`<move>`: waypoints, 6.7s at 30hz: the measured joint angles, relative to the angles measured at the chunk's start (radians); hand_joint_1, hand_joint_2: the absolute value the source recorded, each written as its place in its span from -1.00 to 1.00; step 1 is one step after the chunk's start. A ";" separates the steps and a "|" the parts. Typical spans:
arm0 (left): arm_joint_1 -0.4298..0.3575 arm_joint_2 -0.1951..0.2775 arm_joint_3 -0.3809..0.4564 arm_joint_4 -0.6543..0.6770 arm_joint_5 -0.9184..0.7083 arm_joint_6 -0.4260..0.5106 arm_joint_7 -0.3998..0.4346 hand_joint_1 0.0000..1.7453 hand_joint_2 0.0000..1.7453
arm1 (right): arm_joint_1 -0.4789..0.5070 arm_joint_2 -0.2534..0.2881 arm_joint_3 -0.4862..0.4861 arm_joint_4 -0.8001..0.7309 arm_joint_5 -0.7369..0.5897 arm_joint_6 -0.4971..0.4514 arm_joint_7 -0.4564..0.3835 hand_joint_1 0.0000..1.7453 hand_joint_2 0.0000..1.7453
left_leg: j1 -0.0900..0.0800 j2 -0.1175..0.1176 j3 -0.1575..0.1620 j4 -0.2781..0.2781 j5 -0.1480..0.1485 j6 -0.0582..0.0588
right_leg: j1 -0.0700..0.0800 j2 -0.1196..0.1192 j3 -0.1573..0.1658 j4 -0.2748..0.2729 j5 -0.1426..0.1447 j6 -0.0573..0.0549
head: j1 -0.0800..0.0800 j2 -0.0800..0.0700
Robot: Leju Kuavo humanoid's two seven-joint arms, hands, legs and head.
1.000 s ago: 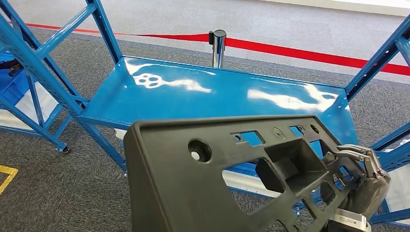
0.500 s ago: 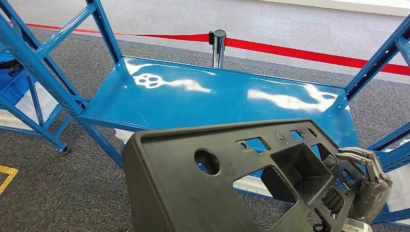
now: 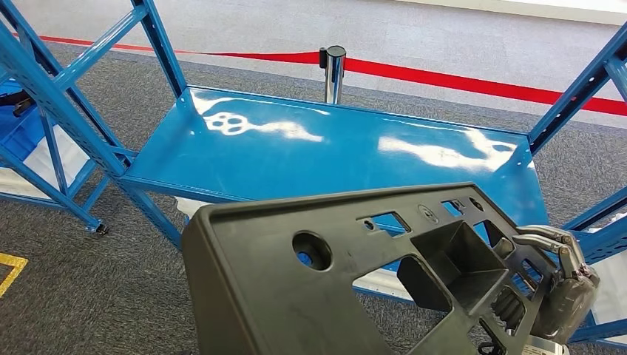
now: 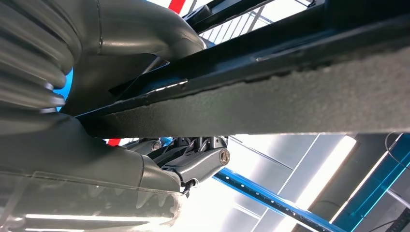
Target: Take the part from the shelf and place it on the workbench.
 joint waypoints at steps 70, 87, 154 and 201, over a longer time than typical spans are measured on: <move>-0.002 0.011 0.008 0.000 -0.006 0.007 0.005 -1.00 1.00 | -0.009 -0.008 0.000 -0.002 -0.032 0.012 -0.002 0.26 1.00 | -0.007 0.004 0.050 0.003 -0.042 0.010 | 0.002 0.000 0.017 0.010 -0.022 -0.009 | 0.012 0.000; -0.003 0.012 0.008 0.000 -0.008 0.007 0.003 -1.00 1.00 | -0.018 -0.008 0.000 -0.001 -0.043 0.018 -0.006 0.26 1.00 | -0.009 0.003 0.068 0.013 -0.062 0.022 | -0.007 -0.006 -0.005 0.025 -0.009 0.005 | -0.012 0.000; -0.008 0.012 0.009 0.000 -0.015 0.002 -0.008 -1.00 1.00 | -0.025 -0.009 -0.002 0.000 -0.056 0.021 -0.007 0.26 1.00 | -0.013 0.019 0.067 -0.024 -0.039 0.053 | 0.000 -0.012 -0.110 0.272 -0.143 0.004 | 0.006 0.000; -0.005 0.011 0.009 0.000 -0.015 0.001 -0.016 -1.00 1.00 | -0.033 -0.008 -0.001 0.001 -0.054 0.024 -0.008 0.26 1.00 | -0.009 0.011 0.058 -0.007 -0.040 0.026 | 0.011 -0.012 0.026 0.002 -0.021 -0.019 | 0.004 0.000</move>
